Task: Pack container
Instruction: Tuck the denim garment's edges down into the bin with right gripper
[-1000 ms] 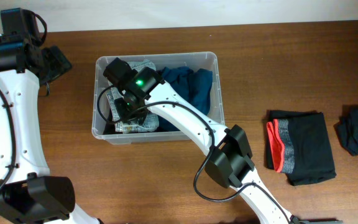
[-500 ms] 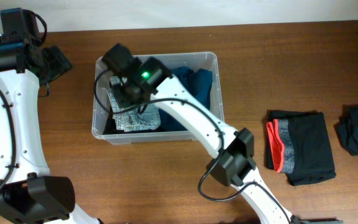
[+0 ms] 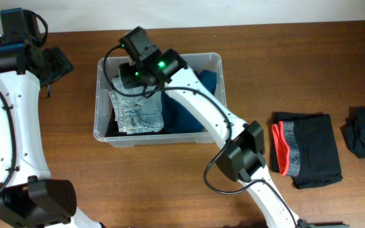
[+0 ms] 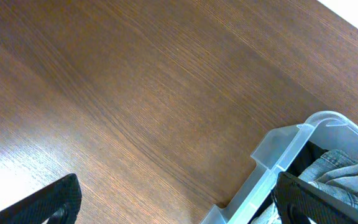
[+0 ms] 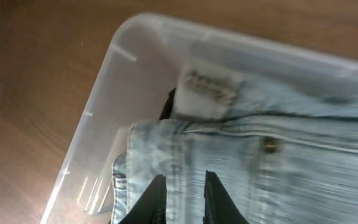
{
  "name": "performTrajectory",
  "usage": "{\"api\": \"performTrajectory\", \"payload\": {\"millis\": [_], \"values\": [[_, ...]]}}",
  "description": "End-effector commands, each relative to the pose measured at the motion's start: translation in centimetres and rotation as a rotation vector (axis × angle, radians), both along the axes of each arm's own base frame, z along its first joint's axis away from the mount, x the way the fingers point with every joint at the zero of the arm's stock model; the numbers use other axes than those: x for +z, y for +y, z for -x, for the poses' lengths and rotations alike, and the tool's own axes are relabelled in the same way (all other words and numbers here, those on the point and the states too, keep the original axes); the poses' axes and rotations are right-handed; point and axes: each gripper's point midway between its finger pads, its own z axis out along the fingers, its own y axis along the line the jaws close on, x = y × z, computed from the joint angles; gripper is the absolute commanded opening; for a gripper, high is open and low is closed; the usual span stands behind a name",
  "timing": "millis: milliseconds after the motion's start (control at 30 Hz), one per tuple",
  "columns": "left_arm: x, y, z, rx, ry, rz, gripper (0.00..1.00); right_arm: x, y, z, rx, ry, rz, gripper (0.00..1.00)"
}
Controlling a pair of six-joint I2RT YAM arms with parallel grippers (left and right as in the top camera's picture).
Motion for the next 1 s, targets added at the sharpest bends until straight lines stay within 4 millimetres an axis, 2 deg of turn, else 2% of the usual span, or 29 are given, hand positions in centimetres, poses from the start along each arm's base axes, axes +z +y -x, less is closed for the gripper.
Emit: {"api": "performTrajectory", "payload": {"millis": [0, 267, 400, 467, 600, 700, 767, 833, 967], "values": [[1.0, 0.2, 0.3, 0.013, -0.027, -0.004, 0.99, -3.7, 1.5, 1.6, 0.037, 0.067, 0.027, 0.15], [1.0, 0.2, 0.3, 0.013, -0.027, -0.004, 1.00, -8.4, 1.3, 1.9, 0.031, 0.118, 0.102, 0.14], [1.0, 0.2, 0.3, 0.013, -0.027, -0.004, 0.99, -9.1, 1.0, 2.3, 0.035, 0.139, 0.124, 0.10], [1.0, 0.2, 0.3, 0.013, -0.027, -0.004, 0.99, -8.0, 0.9, 2.3, 0.040, 0.124, 0.118, 0.10], [1.0, 0.2, 0.3, 0.013, -0.027, -0.004, 0.99, -3.4, 0.1, 1.9, 0.053, 0.068, 0.096, 0.11], [1.0, 0.2, 0.3, 0.013, -0.027, -0.004, 0.99, 0.4, -1.3, 1.6, 0.029, 0.019, 0.095, 0.12], [1.0, 0.2, 0.3, 0.013, -0.027, -0.004, 0.99, 2.3, -2.8, 1.3, -0.012, -0.012, 0.118, 0.17], [1.0, 0.2, 0.3, 0.013, -0.027, -0.004, 0.99, 3.3, -4.3, 1.1, -0.044, -0.025, 0.148, 0.20], [1.0, 0.2, 0.3, 0.013, -0.027, -0.004, 0.99, 2.2, -6.0, 1.4, -0.069, 0.032, 0.189, 0.21]]}}
